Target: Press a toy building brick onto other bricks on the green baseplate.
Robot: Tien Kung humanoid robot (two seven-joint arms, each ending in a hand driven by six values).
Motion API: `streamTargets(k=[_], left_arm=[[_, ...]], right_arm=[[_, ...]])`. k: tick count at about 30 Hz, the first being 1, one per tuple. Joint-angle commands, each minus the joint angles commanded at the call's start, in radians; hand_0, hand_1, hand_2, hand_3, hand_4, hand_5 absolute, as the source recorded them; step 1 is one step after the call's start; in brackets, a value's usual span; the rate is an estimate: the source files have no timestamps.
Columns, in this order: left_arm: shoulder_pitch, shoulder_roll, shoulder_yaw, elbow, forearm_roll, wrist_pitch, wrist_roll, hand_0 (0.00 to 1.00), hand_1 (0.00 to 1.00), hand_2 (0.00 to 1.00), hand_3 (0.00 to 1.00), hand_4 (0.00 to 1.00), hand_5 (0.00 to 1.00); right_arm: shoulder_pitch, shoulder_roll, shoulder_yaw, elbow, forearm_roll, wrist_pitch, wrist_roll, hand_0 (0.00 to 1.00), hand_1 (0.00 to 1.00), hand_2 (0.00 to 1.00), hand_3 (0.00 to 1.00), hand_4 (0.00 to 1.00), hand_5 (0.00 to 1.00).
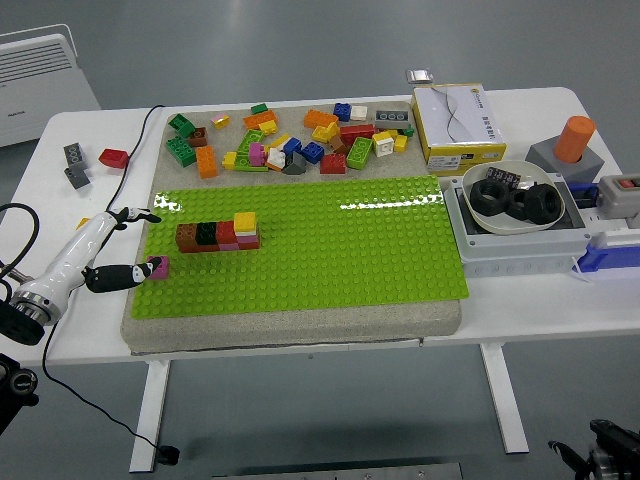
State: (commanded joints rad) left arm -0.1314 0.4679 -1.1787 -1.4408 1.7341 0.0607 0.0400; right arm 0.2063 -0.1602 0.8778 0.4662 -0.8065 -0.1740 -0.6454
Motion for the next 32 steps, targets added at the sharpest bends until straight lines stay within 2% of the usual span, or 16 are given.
streamTargets(k=[3,9,18,32], left_arm=[[0.007,-0.001,-0.019,0.006,0.03,-0.028,0.028,0.886,0.929,0.879,0.756,0.74,0.047],[0.015,-0.01,-0.059,0.012,0.051,-0.06,0.048,0.886,0.929,0.879,0.756,0.74,0.047],[-0.005,-0.02,-0.057,0.027,0.049,-0.074,0.05,0.892,0.943,0.886,0.771,0.75,0.04],[-0.022,-0.021,-0.026,0.037,0.039,-0.093,0.05,0.897,0.946,0.891,0.77,0.748,0.04]], right_arm=[[-0.005,-0.005,-0.003,-0.005,0.007,0.001,0.0,0.583,0.585,0.674,0.816,0.954,0.998],[-0.016,-0.006,-0.004,-0.007,0.014,-0.001,0.0,0.583,0.585,0.674,0.816,0.954,0.998],[-0.019,0.0,0.005,0.004,0.002,-0.005,0.0,0.584,0.59,0.672,0.817,0.934,0.998],[-0.023,0.002,-0.004,0.006,0.013,-0.009,0.0,0.583,0.589,0.671,0.816,0.916,0.998]])
